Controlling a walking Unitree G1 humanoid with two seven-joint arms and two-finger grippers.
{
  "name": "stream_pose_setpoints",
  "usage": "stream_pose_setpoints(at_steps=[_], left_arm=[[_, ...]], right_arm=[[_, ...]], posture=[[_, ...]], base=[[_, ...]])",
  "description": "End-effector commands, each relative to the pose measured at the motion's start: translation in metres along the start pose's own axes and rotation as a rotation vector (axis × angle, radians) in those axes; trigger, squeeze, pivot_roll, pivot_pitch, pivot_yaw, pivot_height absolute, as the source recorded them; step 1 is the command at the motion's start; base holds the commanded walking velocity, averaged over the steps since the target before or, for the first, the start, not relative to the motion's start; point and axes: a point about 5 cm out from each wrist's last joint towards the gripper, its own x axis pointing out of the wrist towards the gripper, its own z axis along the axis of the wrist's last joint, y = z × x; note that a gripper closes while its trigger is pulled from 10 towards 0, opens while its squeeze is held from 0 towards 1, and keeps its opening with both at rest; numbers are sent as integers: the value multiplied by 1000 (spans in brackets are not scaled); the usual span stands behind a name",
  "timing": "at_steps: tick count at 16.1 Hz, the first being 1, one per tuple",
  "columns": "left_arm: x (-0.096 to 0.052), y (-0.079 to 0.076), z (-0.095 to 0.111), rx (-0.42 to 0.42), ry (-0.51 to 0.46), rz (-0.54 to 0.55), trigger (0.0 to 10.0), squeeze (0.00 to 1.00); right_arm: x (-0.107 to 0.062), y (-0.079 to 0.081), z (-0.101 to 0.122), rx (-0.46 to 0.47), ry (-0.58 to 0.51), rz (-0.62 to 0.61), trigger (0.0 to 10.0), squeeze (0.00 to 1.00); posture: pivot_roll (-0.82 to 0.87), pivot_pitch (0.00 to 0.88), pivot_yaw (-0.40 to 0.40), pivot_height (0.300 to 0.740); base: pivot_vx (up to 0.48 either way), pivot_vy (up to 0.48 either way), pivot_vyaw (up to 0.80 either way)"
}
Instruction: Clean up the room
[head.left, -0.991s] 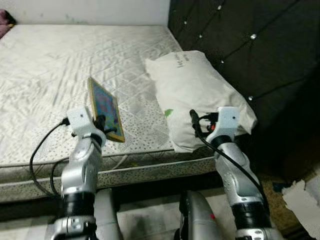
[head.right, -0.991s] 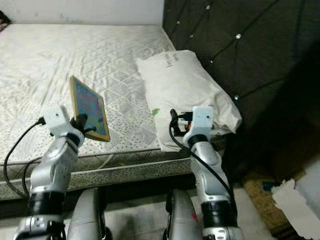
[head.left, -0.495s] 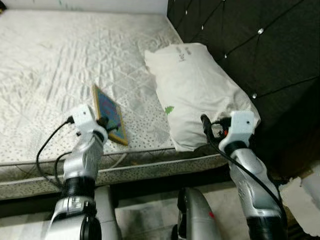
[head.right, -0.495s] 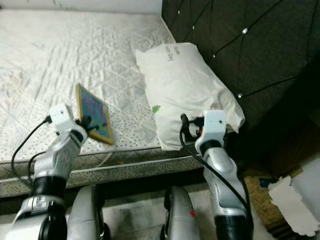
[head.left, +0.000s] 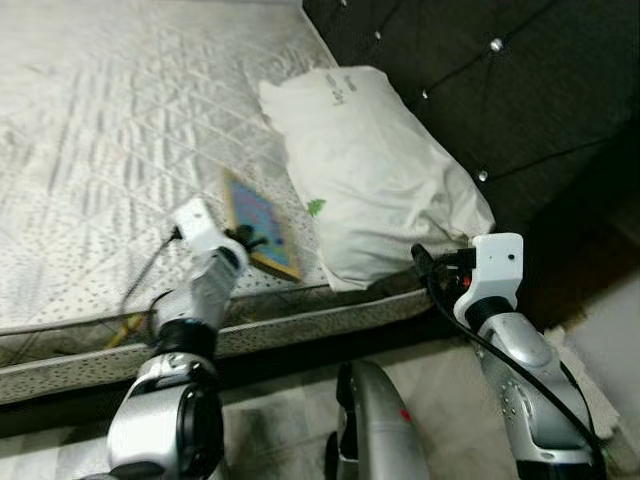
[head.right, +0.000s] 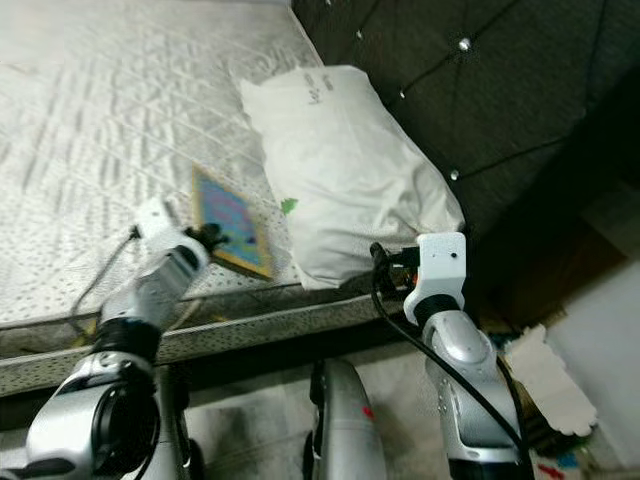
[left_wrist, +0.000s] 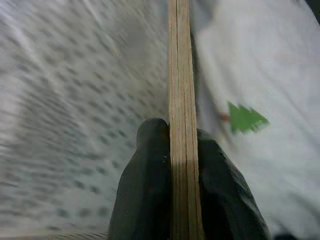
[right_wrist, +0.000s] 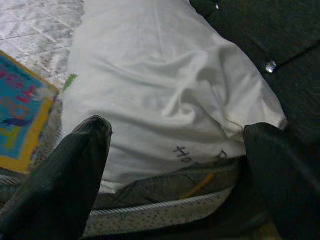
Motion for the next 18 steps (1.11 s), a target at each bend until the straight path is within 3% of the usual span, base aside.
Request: stream_pose_setpoints(at_steps=[1, 4, 6, 10, 18], left_arm=[[3, -10, 2, -23, -8, -38, 10000, 0], [7, -7, -5, -39, 26, -19, 10000, 0], [8, -3, 3, 8, -12, -9, 10000, 0], [8, 14, 25, 1, -100, 21, 10000, 0], [10, 15, 20, -25, -21, -41, 10000, 0]], right_arm=[[-5, -4, 3, -11, 1, -9, 10000, 0], [-8, -6, 6, -19, 8, -10, 10000, 0], [-9, -8, 7, -22, 10, -14, 10000, 0], [-9, -9, 9, -38, 6, -16, 10000, 0], [-8, -11, 13, -66, 0, -10, 10000, 0]], posture=[[-292, 115, -151, 580], [-310, 117, -155, 580], [-317, 117, -156, 580], [-330, 113, -161, 580], [-349, 115, -179, 580]], base=[[0, 0, 0], [0, 0, 0], [0, 0, 0], [0, 0, 0], [0, 0, 0]])
